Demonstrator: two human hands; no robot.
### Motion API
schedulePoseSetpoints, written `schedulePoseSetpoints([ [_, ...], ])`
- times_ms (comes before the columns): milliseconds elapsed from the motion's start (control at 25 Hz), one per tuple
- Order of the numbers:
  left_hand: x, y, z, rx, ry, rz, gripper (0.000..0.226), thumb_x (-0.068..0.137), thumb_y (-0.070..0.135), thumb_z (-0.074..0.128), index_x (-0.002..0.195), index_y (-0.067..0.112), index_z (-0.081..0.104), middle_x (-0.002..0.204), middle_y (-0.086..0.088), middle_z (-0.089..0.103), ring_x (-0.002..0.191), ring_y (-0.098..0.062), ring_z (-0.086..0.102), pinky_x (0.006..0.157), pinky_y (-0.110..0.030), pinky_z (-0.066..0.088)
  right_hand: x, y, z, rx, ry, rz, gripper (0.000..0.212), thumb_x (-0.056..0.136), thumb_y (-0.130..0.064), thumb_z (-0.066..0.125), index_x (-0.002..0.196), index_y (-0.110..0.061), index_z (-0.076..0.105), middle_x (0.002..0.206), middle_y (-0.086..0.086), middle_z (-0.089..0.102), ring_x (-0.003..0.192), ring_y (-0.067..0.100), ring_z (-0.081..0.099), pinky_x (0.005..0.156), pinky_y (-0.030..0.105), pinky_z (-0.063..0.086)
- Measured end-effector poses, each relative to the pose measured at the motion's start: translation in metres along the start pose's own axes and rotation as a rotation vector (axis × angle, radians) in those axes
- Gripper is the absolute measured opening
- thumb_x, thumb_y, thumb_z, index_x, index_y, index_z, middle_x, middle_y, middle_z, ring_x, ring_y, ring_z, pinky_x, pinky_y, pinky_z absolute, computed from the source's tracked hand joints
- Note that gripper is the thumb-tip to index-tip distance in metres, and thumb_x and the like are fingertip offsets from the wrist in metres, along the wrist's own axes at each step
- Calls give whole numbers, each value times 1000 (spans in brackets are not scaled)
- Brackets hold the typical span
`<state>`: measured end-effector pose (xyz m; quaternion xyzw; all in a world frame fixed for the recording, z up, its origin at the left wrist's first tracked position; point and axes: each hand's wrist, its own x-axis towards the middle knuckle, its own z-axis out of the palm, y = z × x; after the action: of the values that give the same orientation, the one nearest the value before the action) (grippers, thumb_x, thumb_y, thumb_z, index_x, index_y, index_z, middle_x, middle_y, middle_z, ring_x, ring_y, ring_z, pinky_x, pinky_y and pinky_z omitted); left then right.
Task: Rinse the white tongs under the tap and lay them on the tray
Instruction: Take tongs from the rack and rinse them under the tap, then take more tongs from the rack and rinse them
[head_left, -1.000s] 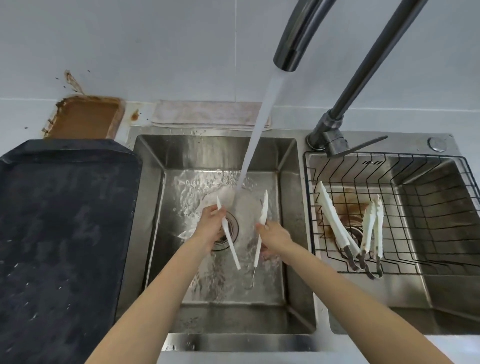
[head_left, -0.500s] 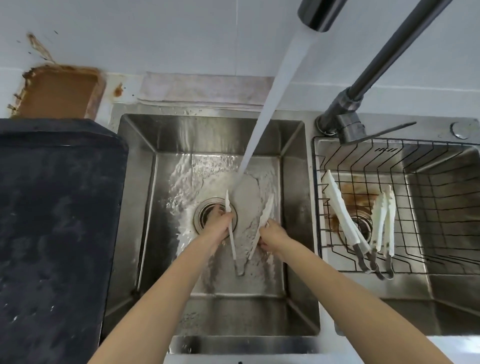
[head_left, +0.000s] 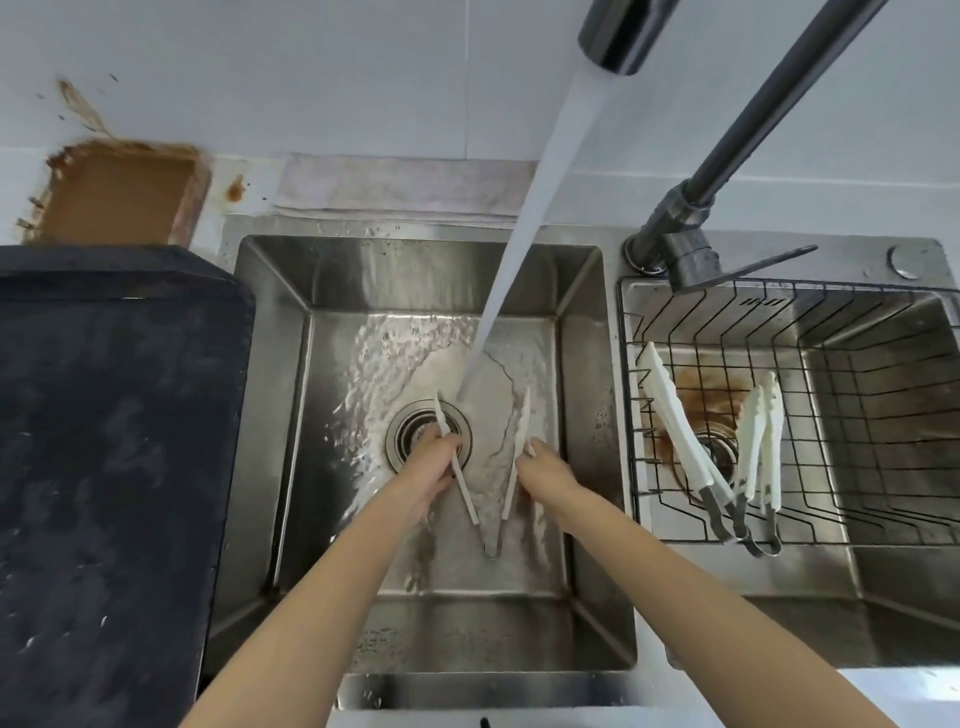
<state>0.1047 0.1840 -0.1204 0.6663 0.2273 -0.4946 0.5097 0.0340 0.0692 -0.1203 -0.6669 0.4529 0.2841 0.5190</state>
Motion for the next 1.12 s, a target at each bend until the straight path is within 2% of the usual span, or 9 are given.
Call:
schedulePoseSetpoints([
  [120,-3,3,-2,27,-18,11,50,95,15,38,144,14,29,144,-12,43,125,-27,47,101,-36,40,-13,-6,-6,-34,12,-50,48,97,-17,31,145,-15,28,148,9,39,132,28,39,101,27,34],
  [240,-18,11,-1,97,-22,47,52,95,16,38,146,16,26,140,-5,45,113,-18,48,93,-32,42,-25,-14,-13,-110,11,-105,53,97,-21,33,148,-13,21,151,9,34,136,27,34,107,27,30],
  [320,-32,17,1,194,-18,127,48,96,18,37,144,17,30,134,0,47,114,-16,46,93,-29,39,-35,-21,-19,-159,8,-160,53,97,-24,34,147,-14,22,152,10,33,136,27,35,107,28,30],
  [440,-51,27,5,378,-24,267,46,97,26,36,142,18,34,149,-1,36,135,-19,35,113,-32,27,-52,-27,-32,-200,35,-286,54,96,-26,35,148,-17,24,154,8,30,138,25,34,108,29,29],
  [600,-85,46,21,591,8,474,45,96,21,35,141,16,35,150,-6,35,137,-21,32,111,-29,24,-84,-30,-64,-185,101,-463,51,97,-26,39,146,-15,28,152,8,35,138,23,35,112,33,28],
  [840,-126,70,63,855,42,709,45,96,22,37,141,13,37,142,-8,46,130,-22,43,101,-23,32,-118,-11,-127,-206,259,-542,47,96,-23,38,142,-15,36,144,9,47,118,20,51,102,32,38],
  [960,-136,72,93,929,30,756,44,95,21,38,139,13,39,139,-7,50,126,-23,46,96,-23,34,-119,9,-156,-198,345,-491,46,95,-22,39,140,-14,39,137,12,53,95,19,61,83,28,46],
  [1040,-137,68,113,957,9,757,44,94,20,40,137,12,41,135,-8,53,123,-23,49,89,-20,35,-115,22,-172,-226,387,-419,46,95,-20,39,140,-11,40,128,14,60,94,25,64,76,28,46],
  [1120,-136,62,133,961,1,766,43,94,20,41,136,11,43,132,-8,55,118,-23,52,85,-19,36,-110,36,-185,-301,420,-355,43,93,-20,41,133,-5,46,107,16,67,89,28,62,66,27,42],
])
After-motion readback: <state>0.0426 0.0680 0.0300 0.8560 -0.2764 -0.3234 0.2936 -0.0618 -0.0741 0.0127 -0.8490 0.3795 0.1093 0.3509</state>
